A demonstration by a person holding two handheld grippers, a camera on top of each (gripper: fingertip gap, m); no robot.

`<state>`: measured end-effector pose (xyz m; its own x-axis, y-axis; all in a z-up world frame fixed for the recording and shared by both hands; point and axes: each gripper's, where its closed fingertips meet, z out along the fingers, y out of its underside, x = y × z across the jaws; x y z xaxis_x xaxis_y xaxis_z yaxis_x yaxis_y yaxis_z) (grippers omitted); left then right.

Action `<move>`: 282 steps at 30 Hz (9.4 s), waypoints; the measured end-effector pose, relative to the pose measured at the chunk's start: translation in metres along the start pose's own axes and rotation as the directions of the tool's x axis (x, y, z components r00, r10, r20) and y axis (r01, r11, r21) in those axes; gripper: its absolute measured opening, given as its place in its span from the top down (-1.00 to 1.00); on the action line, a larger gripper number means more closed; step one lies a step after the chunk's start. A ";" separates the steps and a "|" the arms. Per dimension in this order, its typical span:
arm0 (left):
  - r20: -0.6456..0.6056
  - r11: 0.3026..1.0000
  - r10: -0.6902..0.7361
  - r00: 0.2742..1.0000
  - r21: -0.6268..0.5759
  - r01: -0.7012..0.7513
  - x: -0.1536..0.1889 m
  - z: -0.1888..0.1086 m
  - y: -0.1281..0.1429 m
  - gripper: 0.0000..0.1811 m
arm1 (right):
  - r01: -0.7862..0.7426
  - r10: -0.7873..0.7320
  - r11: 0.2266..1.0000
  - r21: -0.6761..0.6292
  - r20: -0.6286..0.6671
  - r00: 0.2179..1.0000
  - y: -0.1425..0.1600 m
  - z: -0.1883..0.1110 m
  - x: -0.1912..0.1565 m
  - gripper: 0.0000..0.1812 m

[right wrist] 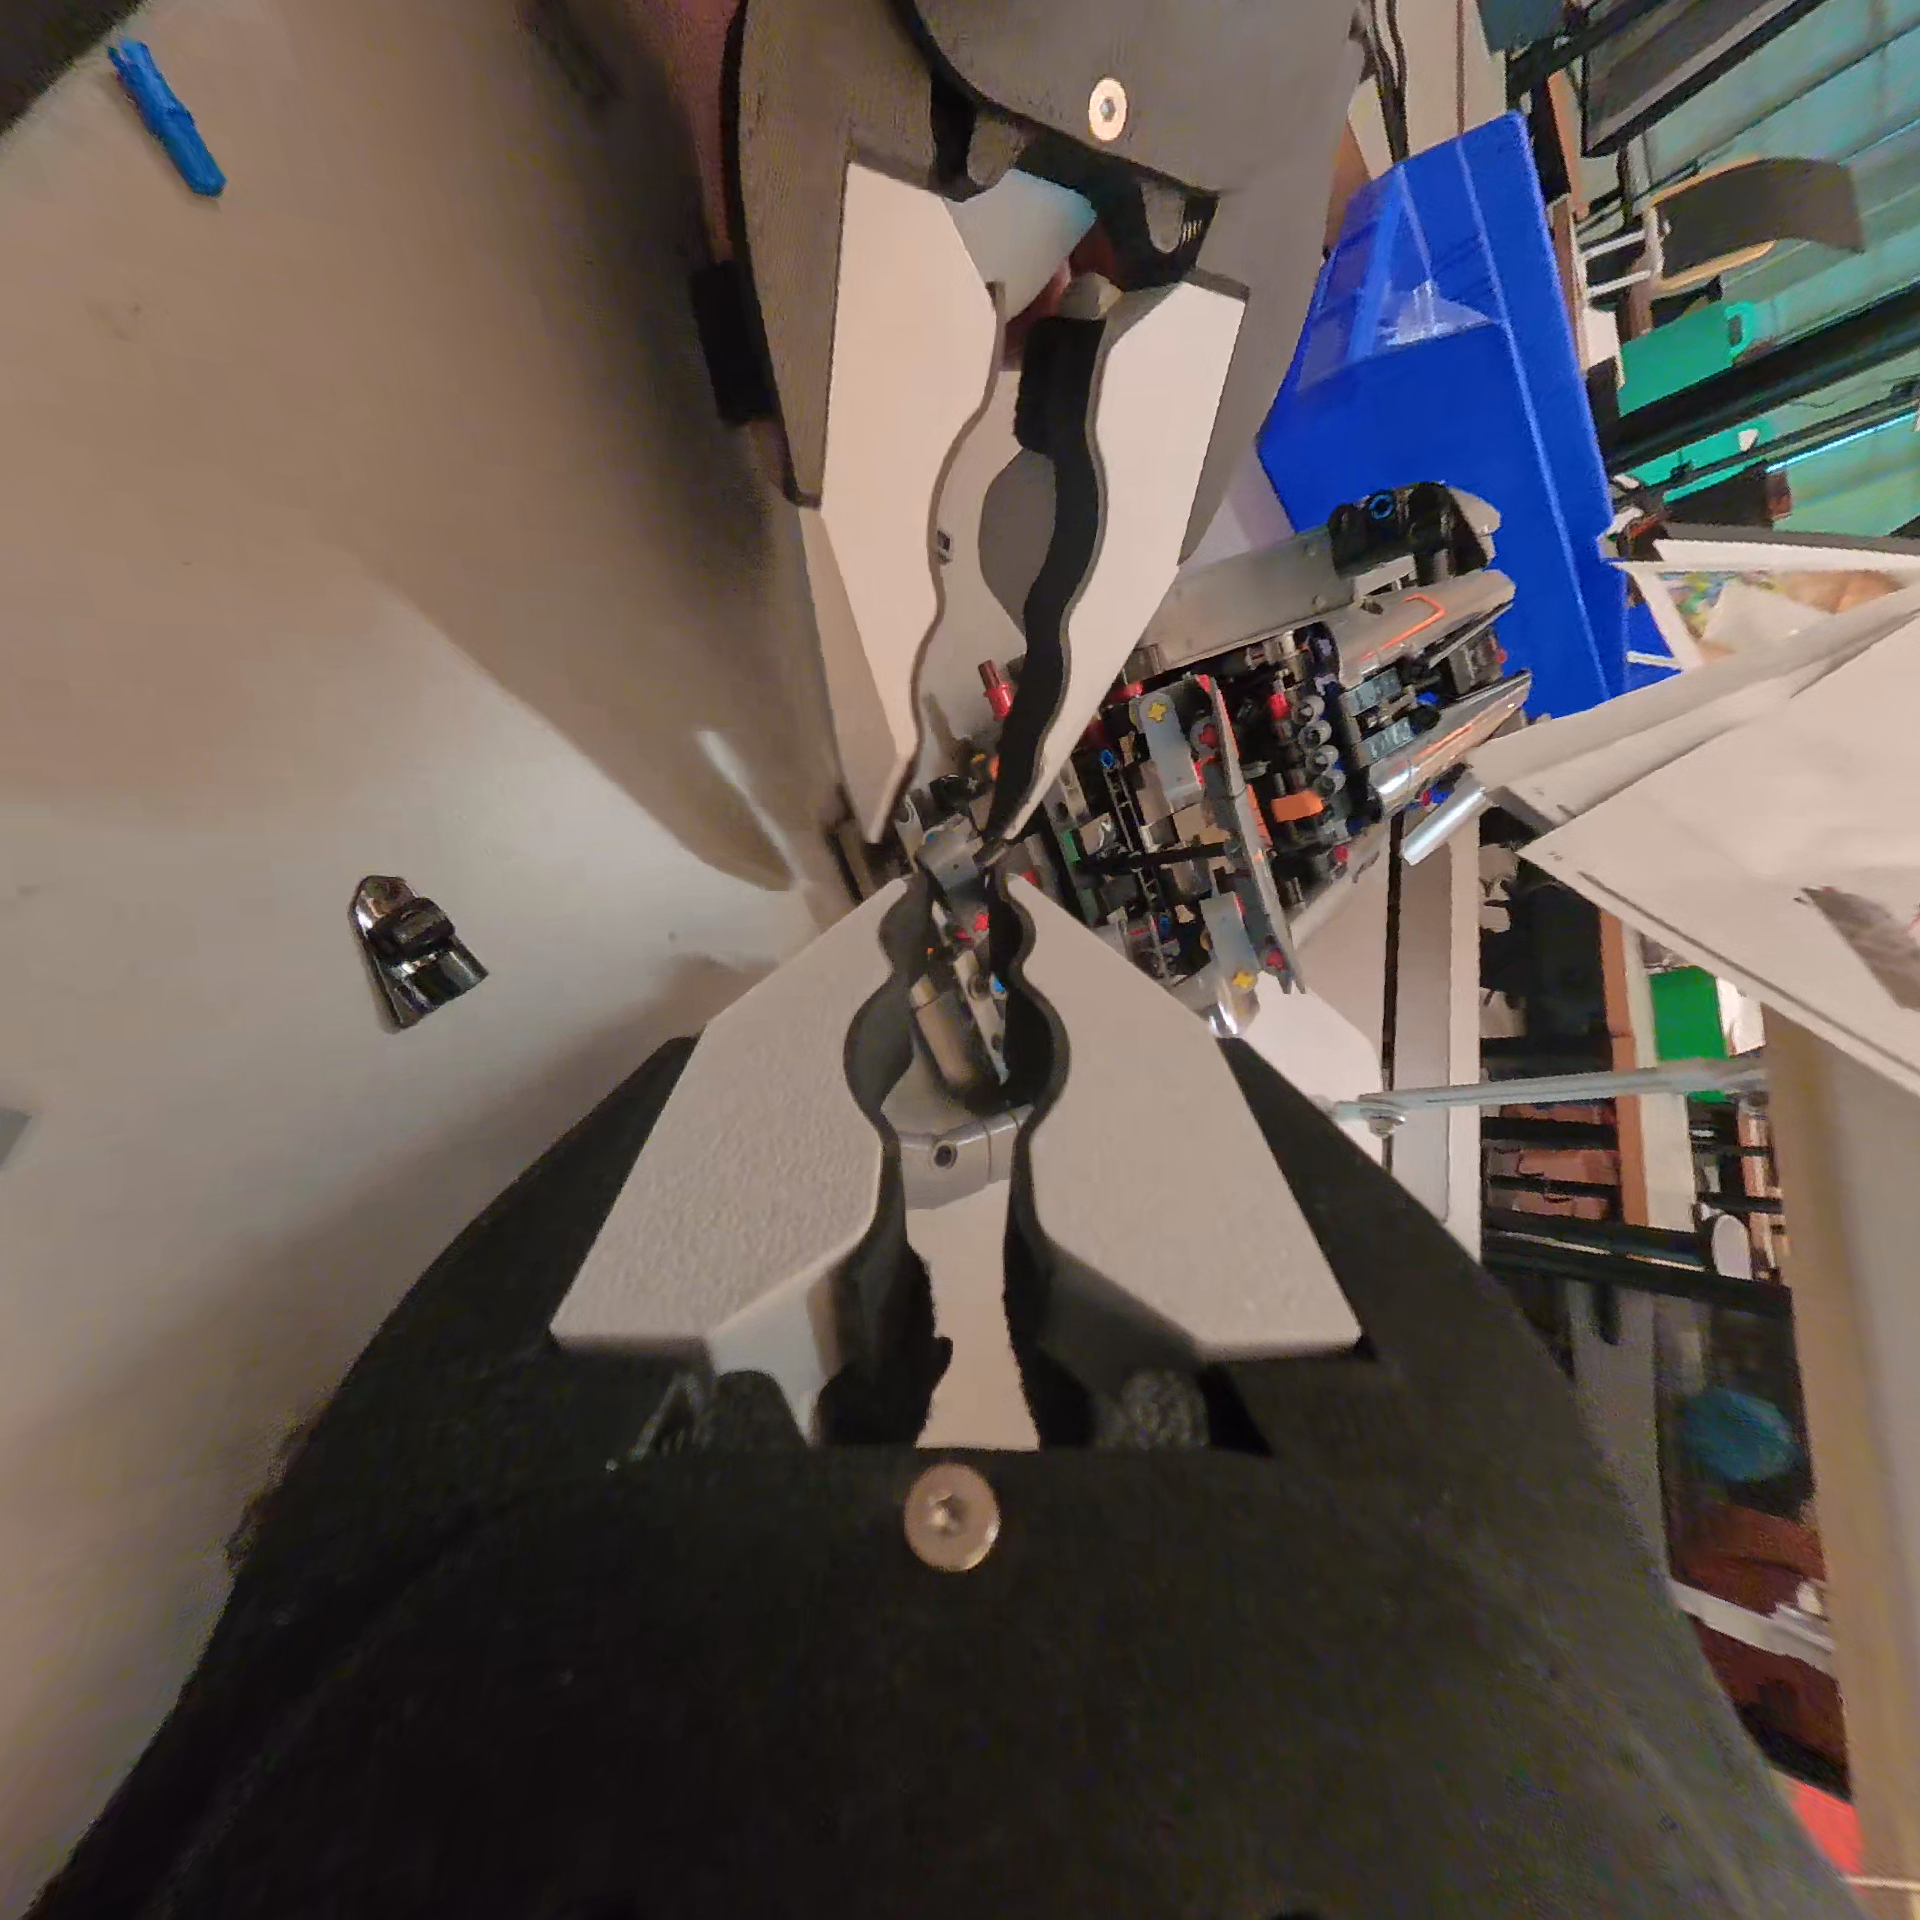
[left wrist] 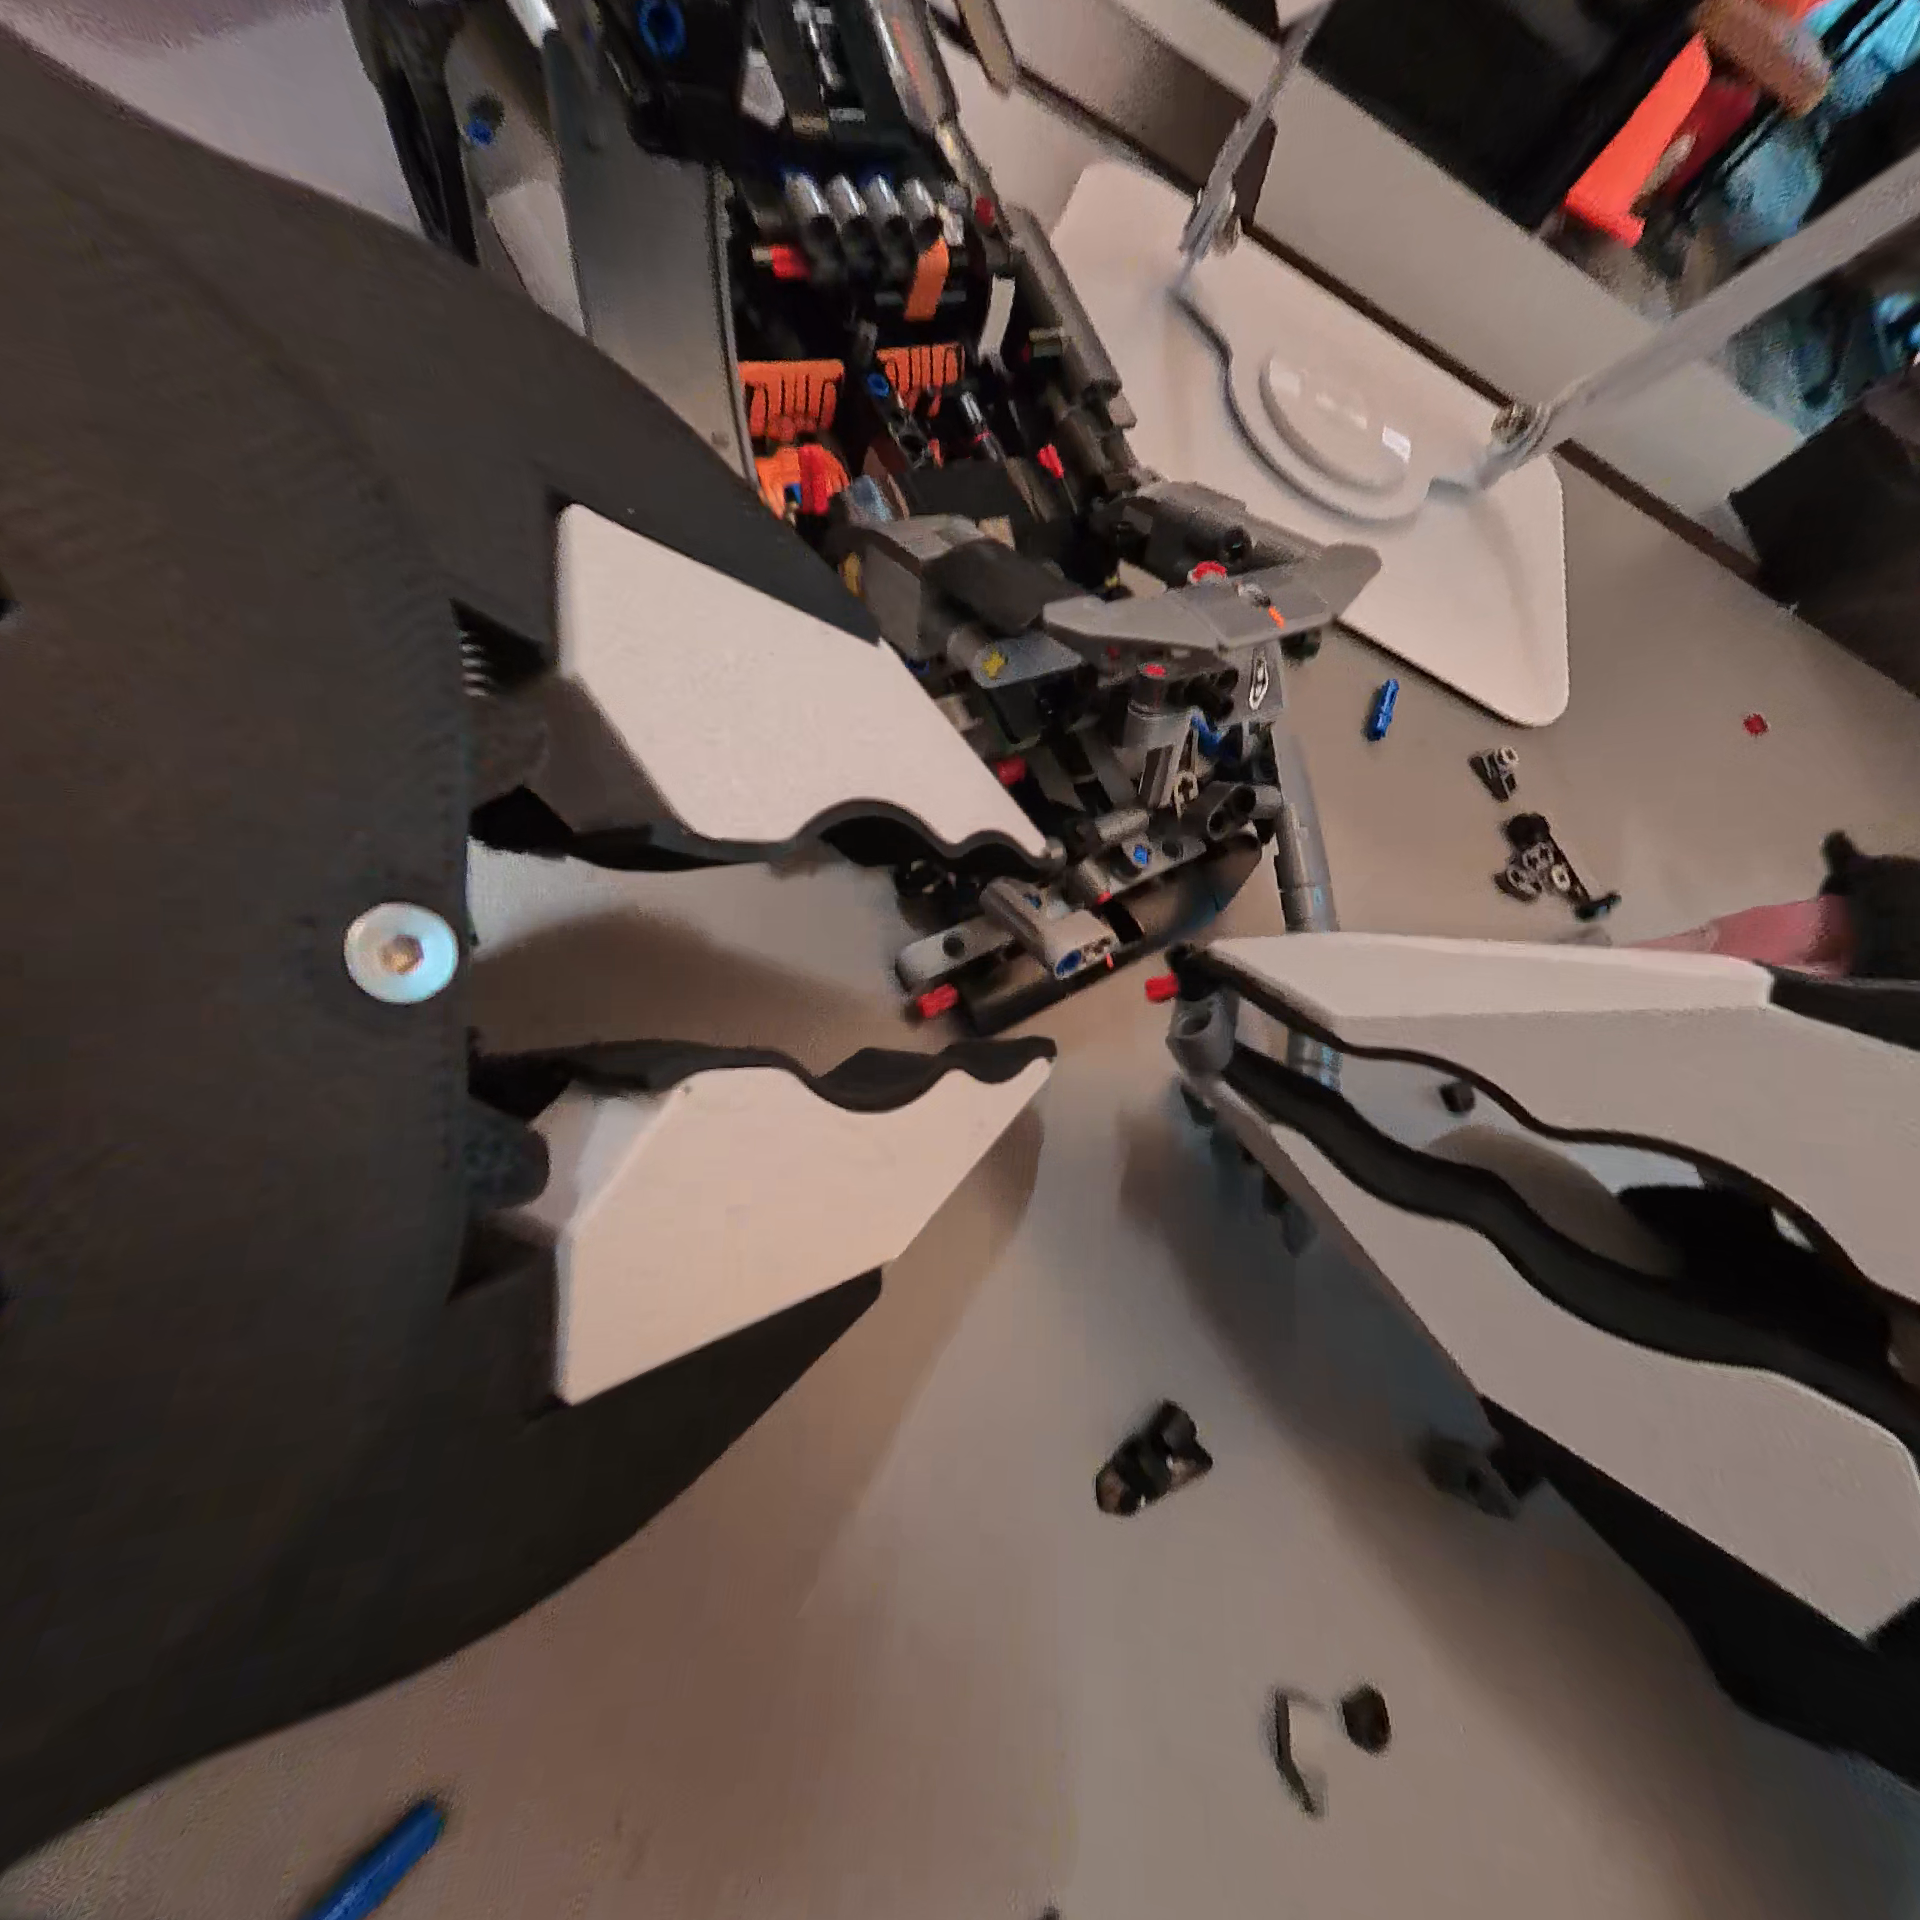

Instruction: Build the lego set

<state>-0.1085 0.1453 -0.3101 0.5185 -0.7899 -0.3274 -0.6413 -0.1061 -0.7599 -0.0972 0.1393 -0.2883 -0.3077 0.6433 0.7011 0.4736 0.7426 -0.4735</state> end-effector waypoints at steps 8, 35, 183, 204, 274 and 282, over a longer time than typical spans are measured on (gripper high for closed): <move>0.098 0.986 0.152 0.983 -0.088 -0.144 -0.006 0.008 0.006 0.86 | -0.048 0.051 0.998 -0.050 0.048 0.998 0.009 0.011 -0.010 0.91; 0.118 0.977 0.203 0.972 -0.095 -0.192 -0.007 0.010 0.006 0.89 | 0.113 -0.111 0.993 0.017 -0.077 0.991 -0.001 0.006 0.000 0.91; 0.138 0.986 0.135 0.981 0.080 -0.147 -0.007 -0.018 -0.038 1.00 | -0.553 0.483 0.783 0.283 0.284 0.829 -0.025 -0.016 0.027 0.91; 0.092 0.985 0.072 0.993 0.148 -0.085 -0.005 -0.019 -0.041 0.99 | -0.424 0.394 0.866 0.265 0.161 0.905 -0.031 -0.015 0.027 0.90; 0.036 0.991 -0.136 0.990 -0.012 0.136 -0.022 0.006 0.005 0.95 | -0.370 0.330 0.927 0.063 0.332 0.884 -0.001 0.024 0.027 0.96; -0.005 0.992 -0.125 0.992 -0.004 0.125 -0.016 0.006 0.003 0.95 | -0.324 0.285 0.945 0.043 0.377 0.881 -0.003 0.020 0.021 0.96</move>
<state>-0.1154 0.1610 -0.3099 0.5920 -0.7734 -0.2267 -0.5734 -0.2067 -0.7928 -0.1215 0.1546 -0.2826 -0.4469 0.8489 0.2822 0.5117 0.5013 -0.6977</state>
